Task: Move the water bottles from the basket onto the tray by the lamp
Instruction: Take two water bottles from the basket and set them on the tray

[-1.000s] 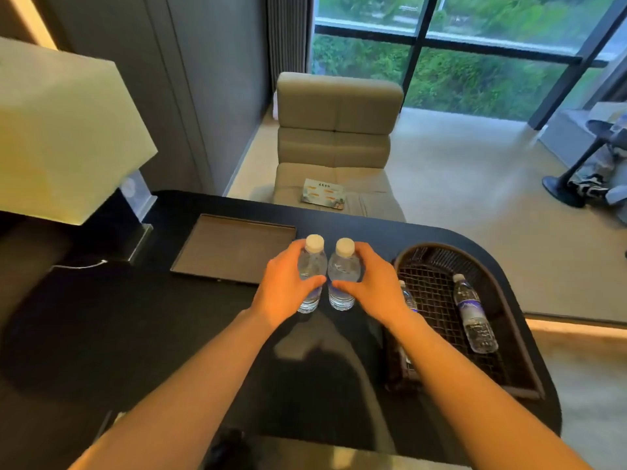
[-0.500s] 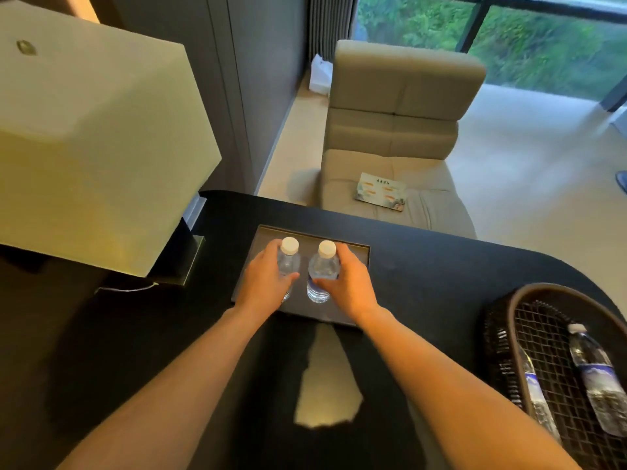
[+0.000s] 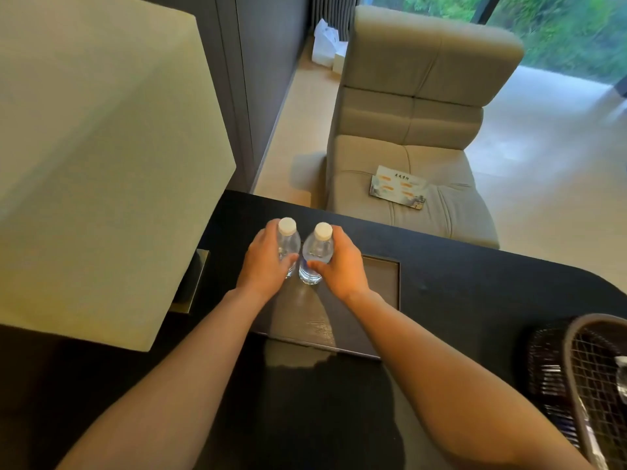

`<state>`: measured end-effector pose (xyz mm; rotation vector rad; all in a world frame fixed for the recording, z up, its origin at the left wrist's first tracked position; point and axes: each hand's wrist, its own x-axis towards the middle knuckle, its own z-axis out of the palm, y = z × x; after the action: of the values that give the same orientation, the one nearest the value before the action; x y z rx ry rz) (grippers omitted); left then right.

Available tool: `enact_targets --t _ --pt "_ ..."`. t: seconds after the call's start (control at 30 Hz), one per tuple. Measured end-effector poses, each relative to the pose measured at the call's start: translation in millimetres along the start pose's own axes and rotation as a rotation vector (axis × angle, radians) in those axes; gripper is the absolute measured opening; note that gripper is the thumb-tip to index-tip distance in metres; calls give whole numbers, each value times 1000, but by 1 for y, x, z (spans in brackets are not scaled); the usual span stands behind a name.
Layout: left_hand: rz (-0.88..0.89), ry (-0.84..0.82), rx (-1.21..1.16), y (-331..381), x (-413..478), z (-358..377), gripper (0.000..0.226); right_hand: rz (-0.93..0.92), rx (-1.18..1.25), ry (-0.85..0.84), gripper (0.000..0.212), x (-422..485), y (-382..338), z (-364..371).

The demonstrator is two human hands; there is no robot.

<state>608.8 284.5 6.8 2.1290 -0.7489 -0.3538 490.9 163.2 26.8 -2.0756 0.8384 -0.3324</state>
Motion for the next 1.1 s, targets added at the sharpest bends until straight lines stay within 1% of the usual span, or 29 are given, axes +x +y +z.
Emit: enact_targets --t 0.27,0.47,0.63,0.73,0.87,0.93,1.0,1.1 --pt "31 34 -17 -3 32 2 72 -14 -28 39 61 30 -5 9" --pt "55 25 -47 -4 42 1 71 -9 -26 41 65 39 -5 10" --pt "43 5 -66 -4 45 3 71 -5 -23 35 67 36 -6 10" --pt "27 12 -60 -5 44 4 76 21 -7 28 71 34 -7 10" --pt "-63 -1 -74 -2 38 6 97 85 -9 -25 94 30 -2 7" --pt "-123 8 -65 -3 29 7 102 112 -34 -47 101 22 3 3" --pt "-176 10 -67 -4 14 7 103 113 -106 -59 102 9 13 -5" --pt "-269 0 -44 0 -17 11 102 120 -222 -58 95 -19 31 -21"
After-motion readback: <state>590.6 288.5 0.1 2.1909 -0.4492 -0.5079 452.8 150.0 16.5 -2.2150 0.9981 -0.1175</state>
